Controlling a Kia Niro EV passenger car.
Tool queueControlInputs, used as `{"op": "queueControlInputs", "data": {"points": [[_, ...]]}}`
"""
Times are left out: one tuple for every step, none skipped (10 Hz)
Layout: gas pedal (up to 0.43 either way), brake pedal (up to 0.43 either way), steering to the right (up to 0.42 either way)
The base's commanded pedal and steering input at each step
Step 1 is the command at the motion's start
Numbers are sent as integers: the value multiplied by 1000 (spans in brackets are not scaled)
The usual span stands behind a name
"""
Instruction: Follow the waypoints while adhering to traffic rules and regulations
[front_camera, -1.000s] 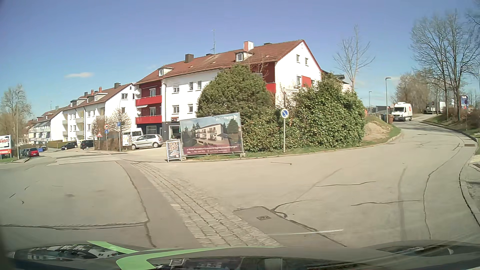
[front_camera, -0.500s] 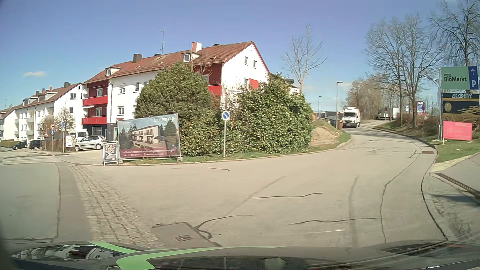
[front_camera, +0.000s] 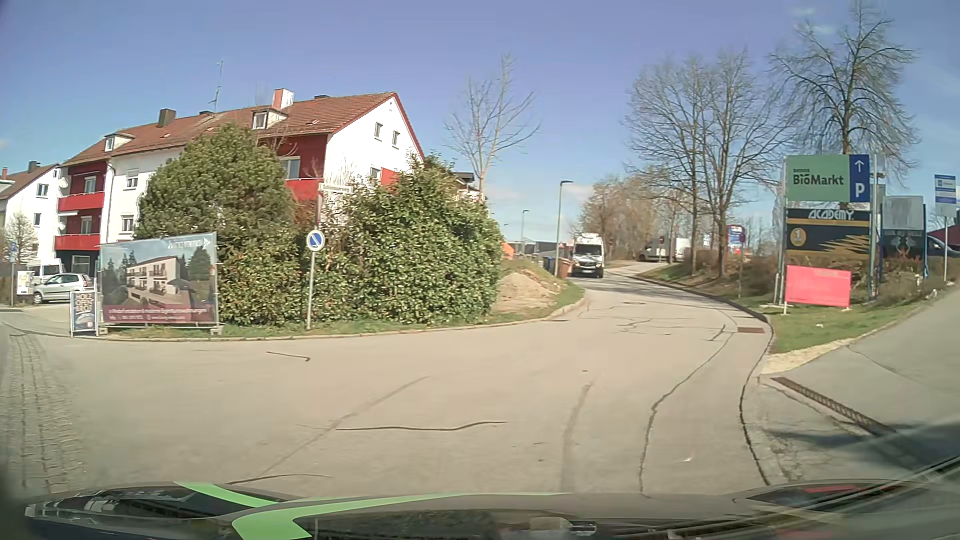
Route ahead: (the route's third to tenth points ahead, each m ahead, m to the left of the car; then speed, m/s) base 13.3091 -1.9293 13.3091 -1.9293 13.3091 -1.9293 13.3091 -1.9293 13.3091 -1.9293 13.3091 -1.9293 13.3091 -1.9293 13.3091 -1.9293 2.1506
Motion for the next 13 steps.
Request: {"op": "queueControlInputs", "data": {"points": [[118, 0, 824], [118, 0, 808], [118, 0, 792], [118, 0, 771], [118, 0, 756], [118, 0, 729], [118, 0, 701], [118, 0, 660], [118, 0, 622], [118, 0, 577], [118, 0, 542], [118, 0, 499], [130, 0, 480]]}}
